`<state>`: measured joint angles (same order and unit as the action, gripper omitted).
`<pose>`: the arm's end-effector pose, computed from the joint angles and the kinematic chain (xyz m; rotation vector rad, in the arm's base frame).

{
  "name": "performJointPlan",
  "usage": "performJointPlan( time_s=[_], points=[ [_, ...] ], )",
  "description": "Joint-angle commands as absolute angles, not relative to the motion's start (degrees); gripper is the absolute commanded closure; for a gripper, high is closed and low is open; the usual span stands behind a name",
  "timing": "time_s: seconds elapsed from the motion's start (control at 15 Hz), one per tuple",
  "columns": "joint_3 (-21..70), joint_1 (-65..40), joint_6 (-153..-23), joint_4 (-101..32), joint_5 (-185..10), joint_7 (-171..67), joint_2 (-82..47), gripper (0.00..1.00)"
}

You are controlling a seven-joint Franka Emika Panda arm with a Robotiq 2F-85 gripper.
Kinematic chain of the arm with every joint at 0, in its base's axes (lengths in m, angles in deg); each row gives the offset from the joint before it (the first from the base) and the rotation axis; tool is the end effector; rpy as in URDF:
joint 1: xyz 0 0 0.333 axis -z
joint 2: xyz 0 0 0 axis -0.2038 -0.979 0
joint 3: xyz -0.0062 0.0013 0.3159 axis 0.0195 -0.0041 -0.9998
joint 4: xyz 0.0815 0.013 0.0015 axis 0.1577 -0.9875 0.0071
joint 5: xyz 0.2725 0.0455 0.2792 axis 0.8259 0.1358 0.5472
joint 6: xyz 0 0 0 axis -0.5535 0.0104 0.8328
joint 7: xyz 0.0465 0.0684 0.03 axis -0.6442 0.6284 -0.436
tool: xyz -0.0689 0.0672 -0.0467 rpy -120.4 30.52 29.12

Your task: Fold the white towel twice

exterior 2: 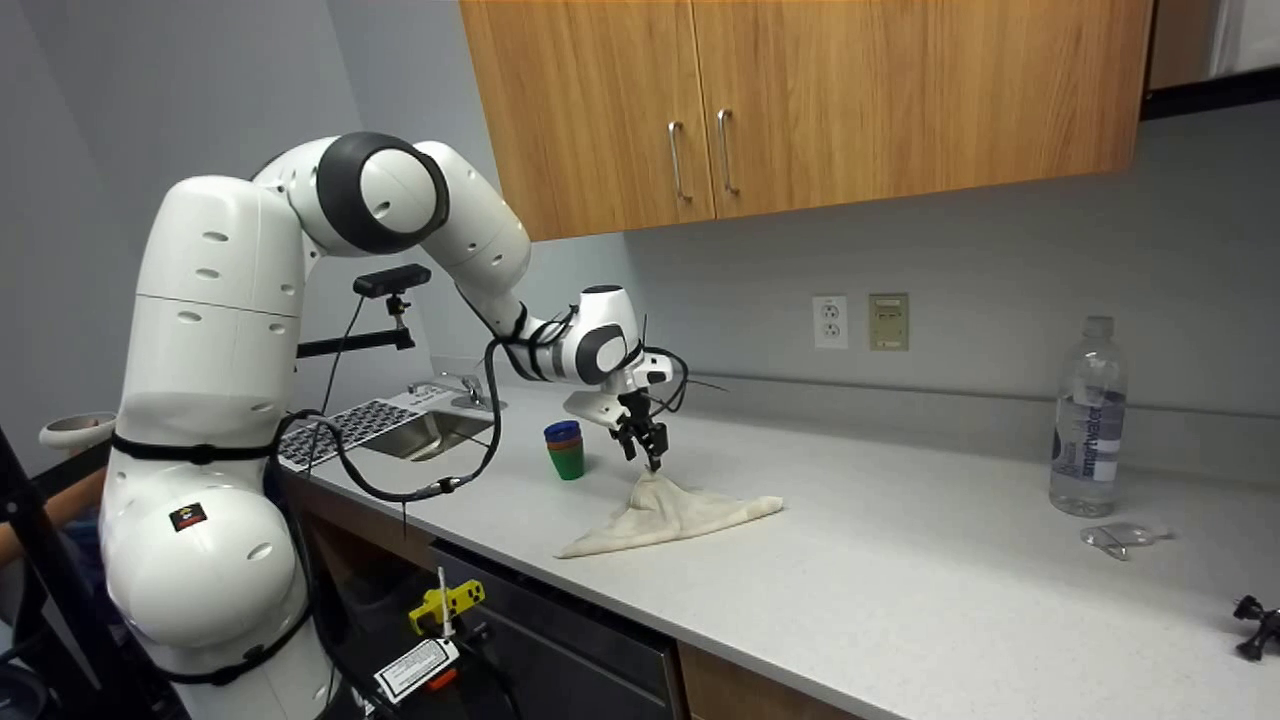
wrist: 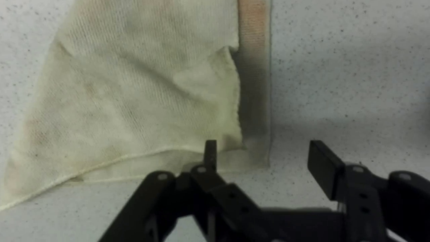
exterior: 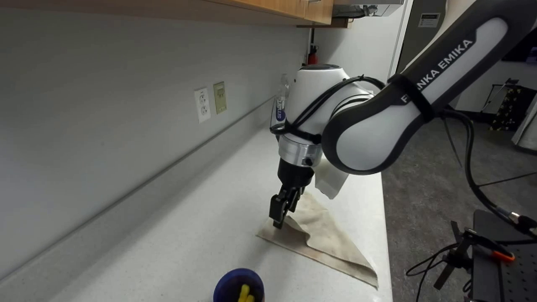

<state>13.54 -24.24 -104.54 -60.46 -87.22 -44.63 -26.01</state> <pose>0.5707 0.2043 0.2353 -3.0580 -0.2401 -0.2018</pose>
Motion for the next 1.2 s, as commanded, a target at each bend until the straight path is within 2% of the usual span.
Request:
performJointPlan(
  time_s=[0.0,0.67,1.13],
  points=[
    [12.64,-23.55,-104.23,-62.90,-84.34,-46.08,-23.05,0.01],
    [12.80,-24.01,-103.10,-80.35,-81.44,-42.80,-15.37,0.00],
    [12.15,-23.60,-104.88,-85.20,-78.83,-40.96,-14.76,0.00]
  ],
)
